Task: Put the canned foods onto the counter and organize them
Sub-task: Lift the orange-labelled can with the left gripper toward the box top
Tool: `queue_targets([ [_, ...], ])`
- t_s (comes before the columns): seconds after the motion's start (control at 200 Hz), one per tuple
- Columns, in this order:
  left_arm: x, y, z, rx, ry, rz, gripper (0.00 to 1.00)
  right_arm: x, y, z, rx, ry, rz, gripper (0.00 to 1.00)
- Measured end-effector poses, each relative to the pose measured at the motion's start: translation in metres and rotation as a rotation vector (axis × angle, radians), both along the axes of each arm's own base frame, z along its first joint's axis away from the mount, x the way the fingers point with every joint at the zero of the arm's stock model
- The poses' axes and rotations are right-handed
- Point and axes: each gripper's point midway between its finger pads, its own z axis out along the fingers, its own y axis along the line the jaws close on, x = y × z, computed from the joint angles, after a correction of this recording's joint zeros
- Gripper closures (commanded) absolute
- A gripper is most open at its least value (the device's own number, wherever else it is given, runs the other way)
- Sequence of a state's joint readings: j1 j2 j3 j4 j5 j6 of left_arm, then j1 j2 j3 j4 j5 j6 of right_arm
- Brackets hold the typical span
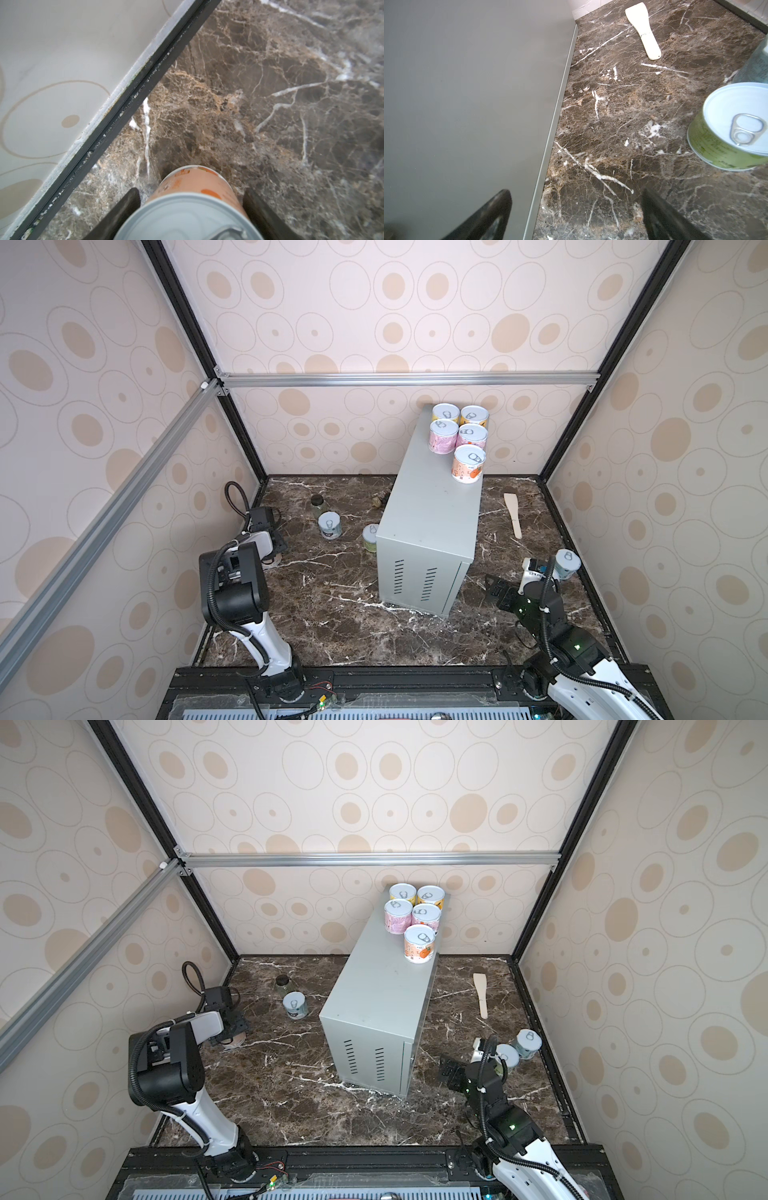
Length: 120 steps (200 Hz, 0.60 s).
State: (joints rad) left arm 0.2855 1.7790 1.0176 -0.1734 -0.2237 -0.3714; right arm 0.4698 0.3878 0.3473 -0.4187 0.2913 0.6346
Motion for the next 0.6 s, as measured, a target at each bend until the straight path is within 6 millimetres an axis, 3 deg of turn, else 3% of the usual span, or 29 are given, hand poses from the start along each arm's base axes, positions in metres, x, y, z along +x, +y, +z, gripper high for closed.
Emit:
queue_targets([
  [0.305,-0.021,-0.018,0.009,-0.055,-0.011,-0.038,0.44,0.0,0.002,-0.005,-0.004,0.023,0.01,0.01],
  [0.6,-0.016,-0.052,0.076,-0.079,-0.201,-0.129,0.44,-0.004,0.011,-0.001,0.027,0.041,0.058,0.01],
])
